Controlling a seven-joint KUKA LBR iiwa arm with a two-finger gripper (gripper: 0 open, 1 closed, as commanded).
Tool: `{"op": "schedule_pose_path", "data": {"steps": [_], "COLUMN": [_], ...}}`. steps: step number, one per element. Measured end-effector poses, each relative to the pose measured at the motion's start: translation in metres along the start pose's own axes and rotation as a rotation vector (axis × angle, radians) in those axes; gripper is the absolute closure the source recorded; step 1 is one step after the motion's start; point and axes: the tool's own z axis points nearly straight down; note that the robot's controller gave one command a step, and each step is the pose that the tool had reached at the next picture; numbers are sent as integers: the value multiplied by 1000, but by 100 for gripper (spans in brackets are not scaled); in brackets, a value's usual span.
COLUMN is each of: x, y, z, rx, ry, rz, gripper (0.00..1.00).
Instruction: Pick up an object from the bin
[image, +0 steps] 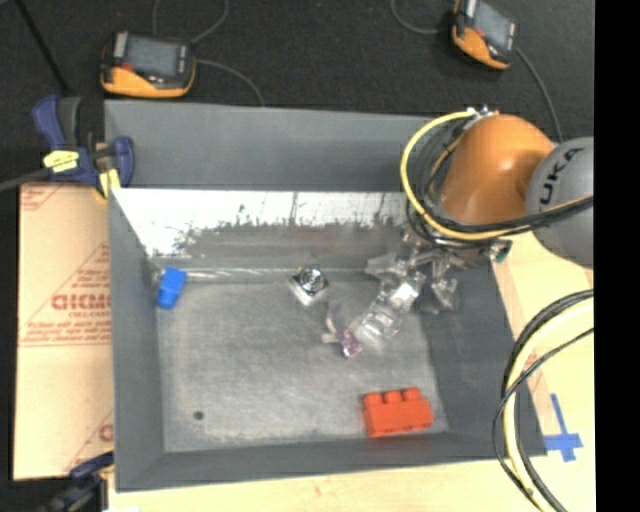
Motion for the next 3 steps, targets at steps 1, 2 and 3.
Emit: {"op": "schedule_pose_path", "data": {"steps": [1, 2, 3], "x": [3, 2, -1], "y": [-4, -6, -10], "z": [0, -2, -88], "rx": [-4, 6, 6], "ry": [-5, -11, 23], "rz": [39, 41, 38], "gripper": [0, 100, 100]}}
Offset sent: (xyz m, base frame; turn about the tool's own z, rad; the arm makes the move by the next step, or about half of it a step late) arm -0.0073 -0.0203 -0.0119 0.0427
